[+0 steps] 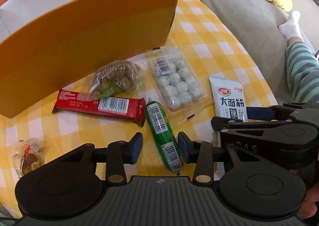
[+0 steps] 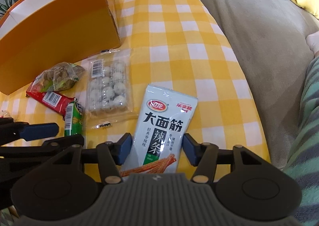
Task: Organize snacks
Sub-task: 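Grasp the green sausage with the left tool while the right tool grasps the white spicy-strip bag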
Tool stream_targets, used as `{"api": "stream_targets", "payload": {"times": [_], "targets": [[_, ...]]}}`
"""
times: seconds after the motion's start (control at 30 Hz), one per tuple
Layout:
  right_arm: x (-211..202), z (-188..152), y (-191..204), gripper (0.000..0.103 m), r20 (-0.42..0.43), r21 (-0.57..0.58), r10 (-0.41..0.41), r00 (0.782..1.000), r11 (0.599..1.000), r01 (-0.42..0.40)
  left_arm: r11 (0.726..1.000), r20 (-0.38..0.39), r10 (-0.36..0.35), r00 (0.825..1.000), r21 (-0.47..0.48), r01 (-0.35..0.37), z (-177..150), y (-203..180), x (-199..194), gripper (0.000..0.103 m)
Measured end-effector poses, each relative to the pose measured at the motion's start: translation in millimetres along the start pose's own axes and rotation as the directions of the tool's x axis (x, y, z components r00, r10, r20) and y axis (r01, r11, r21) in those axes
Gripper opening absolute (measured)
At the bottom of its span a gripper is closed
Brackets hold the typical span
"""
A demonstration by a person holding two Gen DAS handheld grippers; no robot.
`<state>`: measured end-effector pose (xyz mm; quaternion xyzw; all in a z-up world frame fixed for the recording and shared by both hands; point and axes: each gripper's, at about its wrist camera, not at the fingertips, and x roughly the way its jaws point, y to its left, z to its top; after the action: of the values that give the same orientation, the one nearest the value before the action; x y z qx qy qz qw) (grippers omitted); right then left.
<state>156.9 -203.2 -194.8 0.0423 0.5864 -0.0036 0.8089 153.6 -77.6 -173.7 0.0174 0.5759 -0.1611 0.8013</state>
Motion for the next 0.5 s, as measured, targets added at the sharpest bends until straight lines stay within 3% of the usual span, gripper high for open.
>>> {"api": "stream_targets", "payload": {"times": [0.07, 0.3, 0.5], "targets": [[1.3, 0.4, 1.7, 0.057, 0.004, -0.010, -0.008, 1.000, 1.000, 0.008, 1.000, -0.004, 0.005, 1.000, -0.001, -0.005, -0.9, 1.0, 0.7, 0.046], [4.3, -1.7, 10.1, 0.065, 0.005, -0.057, -0.024, 1.000, 0.998, 0.024, 0.999, -0.014, 0.029, 0.999, 0.034, -0.029, -3.7, -1.5, 3.3, 0.026], [1.8, -1.8, 8.4, 0.054, 0.012, -0.060, -0.027, 1.000, 0.998, 0.028, 0.999, -0.010, 0.031, 0.999, 0.035, -0.031, -4.1, -1.0, 2.5, 0.025]]}}
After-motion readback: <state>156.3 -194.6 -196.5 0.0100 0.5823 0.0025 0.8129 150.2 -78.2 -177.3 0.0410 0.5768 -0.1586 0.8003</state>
